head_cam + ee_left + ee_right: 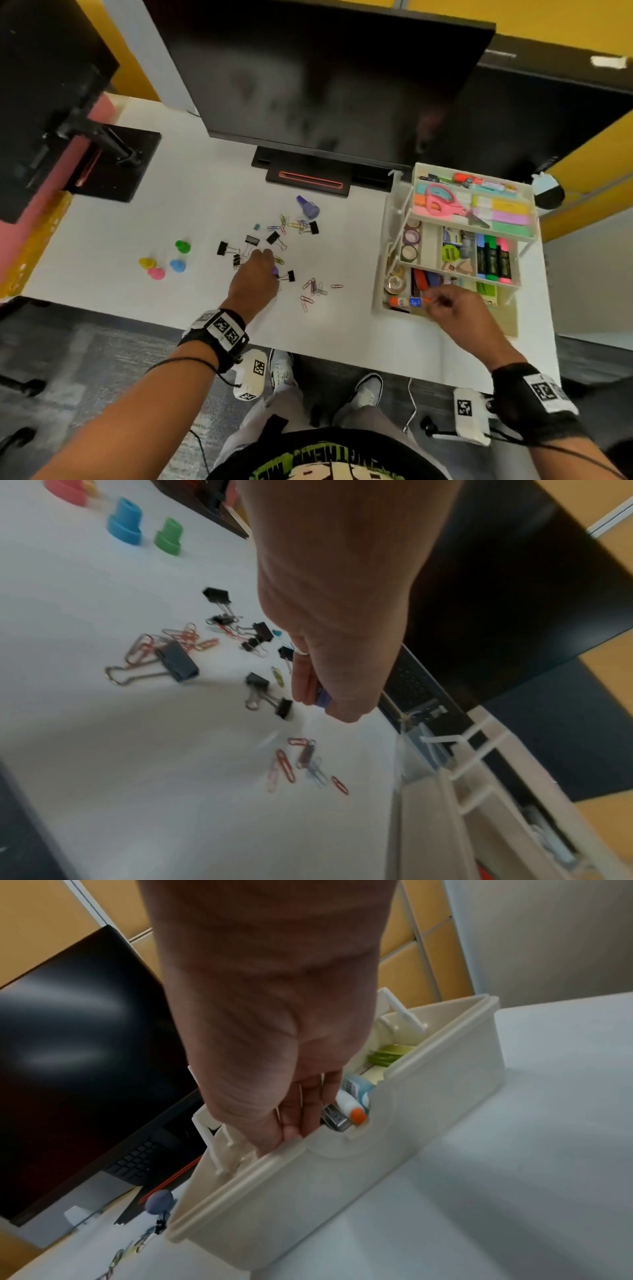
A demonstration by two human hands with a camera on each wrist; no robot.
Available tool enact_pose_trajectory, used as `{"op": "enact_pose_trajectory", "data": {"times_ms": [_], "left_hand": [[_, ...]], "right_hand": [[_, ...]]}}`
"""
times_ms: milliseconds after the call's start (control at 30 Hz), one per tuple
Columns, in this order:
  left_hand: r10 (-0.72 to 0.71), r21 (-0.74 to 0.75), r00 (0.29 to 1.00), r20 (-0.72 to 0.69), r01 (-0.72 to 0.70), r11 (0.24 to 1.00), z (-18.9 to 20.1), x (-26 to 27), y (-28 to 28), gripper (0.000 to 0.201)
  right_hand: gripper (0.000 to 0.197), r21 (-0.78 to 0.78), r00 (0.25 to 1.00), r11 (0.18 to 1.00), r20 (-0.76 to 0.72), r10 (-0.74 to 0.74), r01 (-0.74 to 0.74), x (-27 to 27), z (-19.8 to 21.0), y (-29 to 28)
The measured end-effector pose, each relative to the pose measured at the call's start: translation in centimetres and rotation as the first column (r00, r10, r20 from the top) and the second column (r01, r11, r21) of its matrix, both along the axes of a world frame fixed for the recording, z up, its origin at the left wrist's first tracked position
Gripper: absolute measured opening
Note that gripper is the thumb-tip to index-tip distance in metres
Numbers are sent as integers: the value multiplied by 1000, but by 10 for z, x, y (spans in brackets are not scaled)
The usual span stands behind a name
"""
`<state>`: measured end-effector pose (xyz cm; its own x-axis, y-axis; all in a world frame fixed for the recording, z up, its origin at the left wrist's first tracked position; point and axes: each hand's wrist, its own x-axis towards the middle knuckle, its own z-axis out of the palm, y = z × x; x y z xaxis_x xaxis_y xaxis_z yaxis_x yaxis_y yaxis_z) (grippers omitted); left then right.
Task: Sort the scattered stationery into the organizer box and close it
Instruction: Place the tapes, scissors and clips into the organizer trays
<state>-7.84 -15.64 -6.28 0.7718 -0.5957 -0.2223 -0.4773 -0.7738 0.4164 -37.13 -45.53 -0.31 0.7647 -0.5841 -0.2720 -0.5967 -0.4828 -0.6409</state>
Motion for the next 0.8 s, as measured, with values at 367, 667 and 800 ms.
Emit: {"op": "enact_pose_trajectory", "data": {"times_ms": [367, 667, 800], "left_hand": [[-248, -340, 962, -113, 197, 920, 16, -42, -40, 21], [-35, -328, 995, -98, 1, 945, 14, 1, 31, 20], [134, -285, 984, -116, -163, 944, 9, 23, 79, 21]], "right_hand": [[13, -89, 974, 991, -213, 82, -103, 23, -22, 9], [11, -136, 929, 919, -46, 368, -371, 101, 6, 80], [11, -107, 874, 868, -18, 485, -484, 153, -4, 120]]}}
